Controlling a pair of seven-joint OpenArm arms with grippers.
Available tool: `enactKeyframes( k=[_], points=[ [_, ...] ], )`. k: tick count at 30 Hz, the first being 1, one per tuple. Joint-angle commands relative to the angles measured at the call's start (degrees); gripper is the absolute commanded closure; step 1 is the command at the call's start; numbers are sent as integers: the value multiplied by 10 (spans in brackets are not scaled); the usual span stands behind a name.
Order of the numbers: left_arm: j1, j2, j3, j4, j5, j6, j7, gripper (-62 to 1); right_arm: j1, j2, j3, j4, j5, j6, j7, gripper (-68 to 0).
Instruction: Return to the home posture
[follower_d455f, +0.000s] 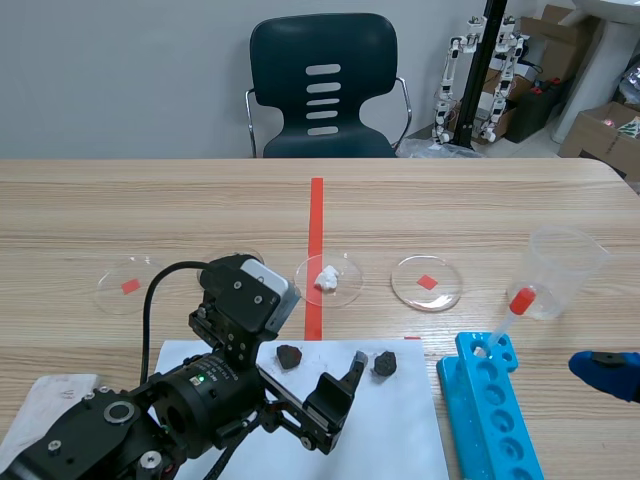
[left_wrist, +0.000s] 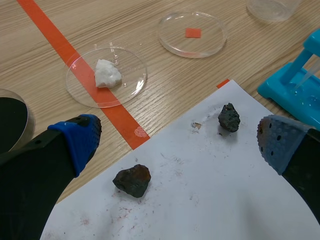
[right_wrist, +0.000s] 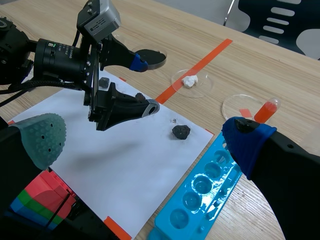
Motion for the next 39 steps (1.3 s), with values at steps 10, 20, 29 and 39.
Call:
enactKeyframes(
  k=[10, 20, 29, 39],
  points=[
    [-5, 4, 5, 3, -2, -1, -8, -623, 0, 0, 1, 5, 9, 0, 9, -679],
    [-5, 3, 5, 4, -1, -1, -11, -623, 0, 0, 1, 5, 9, 0, 9, -679],
    [12, -52, -7, 61, -51, -12, -22, -623, 0, 0, 1, 5, 9, 0, 9, -679],
    [121, -109, -174, 162, -64, -102, -42, -623, 0, 0, 1, 5, 9, 0, 9, -679]
  ],
)
